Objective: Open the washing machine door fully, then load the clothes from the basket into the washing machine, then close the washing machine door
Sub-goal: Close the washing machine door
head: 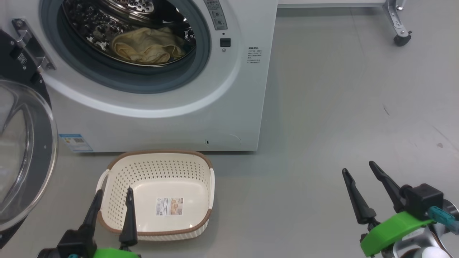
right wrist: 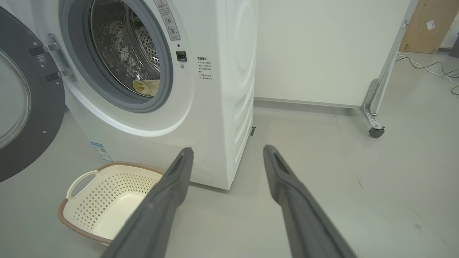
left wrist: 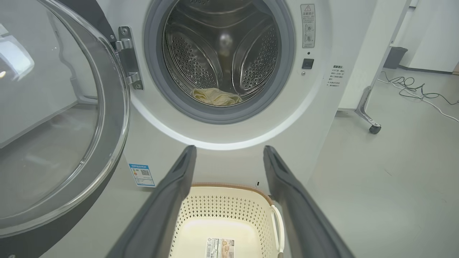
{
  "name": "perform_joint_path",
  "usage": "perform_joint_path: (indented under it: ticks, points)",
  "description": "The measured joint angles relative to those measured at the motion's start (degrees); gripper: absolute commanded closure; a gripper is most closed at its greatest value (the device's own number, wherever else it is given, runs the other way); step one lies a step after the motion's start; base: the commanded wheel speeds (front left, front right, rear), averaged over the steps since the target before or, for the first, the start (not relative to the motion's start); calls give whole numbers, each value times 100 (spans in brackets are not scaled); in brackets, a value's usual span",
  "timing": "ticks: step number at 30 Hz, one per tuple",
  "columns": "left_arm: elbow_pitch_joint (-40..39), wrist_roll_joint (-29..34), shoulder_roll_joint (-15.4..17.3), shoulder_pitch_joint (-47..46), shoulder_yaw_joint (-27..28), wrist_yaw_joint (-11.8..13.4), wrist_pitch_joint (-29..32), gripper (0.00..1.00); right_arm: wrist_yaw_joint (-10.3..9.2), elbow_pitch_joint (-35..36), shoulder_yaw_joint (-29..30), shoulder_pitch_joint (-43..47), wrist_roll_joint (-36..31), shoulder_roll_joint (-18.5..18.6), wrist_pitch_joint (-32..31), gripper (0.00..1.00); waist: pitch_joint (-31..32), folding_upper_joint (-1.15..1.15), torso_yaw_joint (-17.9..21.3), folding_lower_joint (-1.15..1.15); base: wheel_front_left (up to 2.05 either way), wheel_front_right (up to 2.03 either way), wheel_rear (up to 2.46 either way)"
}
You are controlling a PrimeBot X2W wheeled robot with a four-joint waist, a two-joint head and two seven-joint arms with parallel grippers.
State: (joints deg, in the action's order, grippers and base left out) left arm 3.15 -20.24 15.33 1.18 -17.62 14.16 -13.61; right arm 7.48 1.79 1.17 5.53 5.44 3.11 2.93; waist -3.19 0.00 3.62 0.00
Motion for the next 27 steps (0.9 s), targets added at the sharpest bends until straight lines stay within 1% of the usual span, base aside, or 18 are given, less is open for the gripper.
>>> perform_joint_path:
  ticks: [8,27]
  points:
    - [-7,0,54,41,-38,0,0,0,0,-8,38,4,-47,-11,0,0,39,0,-92,0,-83,83,0]
    - [-93,1,104,36,-132,8,3,0,0,-1,98,4,-49,-16,0,0,77,0,-265,0,-2,2,0]
